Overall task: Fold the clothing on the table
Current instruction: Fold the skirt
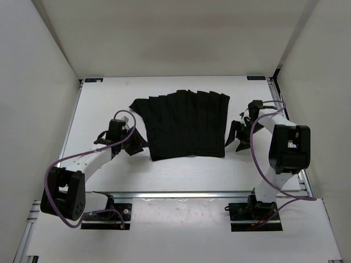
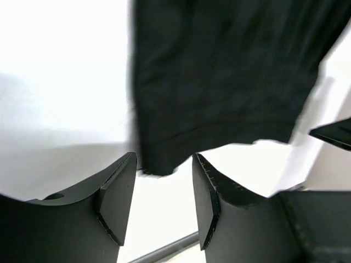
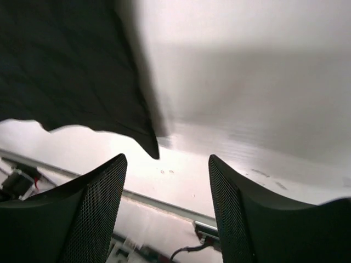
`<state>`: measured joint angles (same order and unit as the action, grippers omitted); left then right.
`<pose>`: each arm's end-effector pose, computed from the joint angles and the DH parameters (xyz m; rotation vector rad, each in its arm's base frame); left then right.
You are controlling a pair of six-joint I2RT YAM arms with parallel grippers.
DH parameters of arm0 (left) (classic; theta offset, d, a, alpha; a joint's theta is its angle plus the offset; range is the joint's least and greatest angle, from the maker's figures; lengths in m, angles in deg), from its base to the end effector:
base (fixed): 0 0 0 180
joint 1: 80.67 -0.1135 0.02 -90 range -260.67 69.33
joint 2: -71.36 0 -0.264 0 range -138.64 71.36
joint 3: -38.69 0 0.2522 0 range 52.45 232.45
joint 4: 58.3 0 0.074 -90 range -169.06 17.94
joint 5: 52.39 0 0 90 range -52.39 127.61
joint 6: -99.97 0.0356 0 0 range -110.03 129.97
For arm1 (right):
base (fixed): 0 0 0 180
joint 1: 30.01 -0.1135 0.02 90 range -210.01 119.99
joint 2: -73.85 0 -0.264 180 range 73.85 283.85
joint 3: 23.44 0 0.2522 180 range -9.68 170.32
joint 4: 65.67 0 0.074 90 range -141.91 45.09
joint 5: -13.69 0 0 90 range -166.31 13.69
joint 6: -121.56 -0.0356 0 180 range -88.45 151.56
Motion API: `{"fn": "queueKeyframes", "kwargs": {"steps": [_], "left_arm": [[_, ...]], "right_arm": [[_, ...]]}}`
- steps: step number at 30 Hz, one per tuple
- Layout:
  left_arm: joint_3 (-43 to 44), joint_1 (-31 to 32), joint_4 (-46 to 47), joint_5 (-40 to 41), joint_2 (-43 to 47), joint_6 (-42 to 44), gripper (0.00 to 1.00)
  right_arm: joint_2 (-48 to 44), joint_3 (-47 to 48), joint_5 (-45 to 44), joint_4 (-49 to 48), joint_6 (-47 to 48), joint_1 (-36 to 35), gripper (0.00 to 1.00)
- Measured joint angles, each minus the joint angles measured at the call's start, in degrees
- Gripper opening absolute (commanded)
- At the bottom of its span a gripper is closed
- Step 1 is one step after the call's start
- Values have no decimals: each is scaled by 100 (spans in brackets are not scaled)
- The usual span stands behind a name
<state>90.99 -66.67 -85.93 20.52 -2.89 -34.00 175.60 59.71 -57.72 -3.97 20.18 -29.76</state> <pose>0.2423 -0.0712 0.1911 -0.5234 2.5012 -0.7905 0.3310 0.0099 0.1853 0.2593 2.9522 0.5071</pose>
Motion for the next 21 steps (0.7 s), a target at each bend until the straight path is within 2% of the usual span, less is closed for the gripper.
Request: {"fn": "queueKeyframes", "kwargs": {"steps": [3,7,16,21], "left_arm": [[-466,2,-96,68,87,0,56],[-1093,-15,74,17,85,-155,58],[-1178,-48,863,-50,-138,-470,59],[-1178,103,1185,-20,-315,-750,55]], "right_arm": [[0,-450,175,-50,-20,7,66],[17,-498,426,-358,-50,39,65],[264,-509,557,-669,-153,22,64],[275,-553,540,-699,-149,11,63]]}}
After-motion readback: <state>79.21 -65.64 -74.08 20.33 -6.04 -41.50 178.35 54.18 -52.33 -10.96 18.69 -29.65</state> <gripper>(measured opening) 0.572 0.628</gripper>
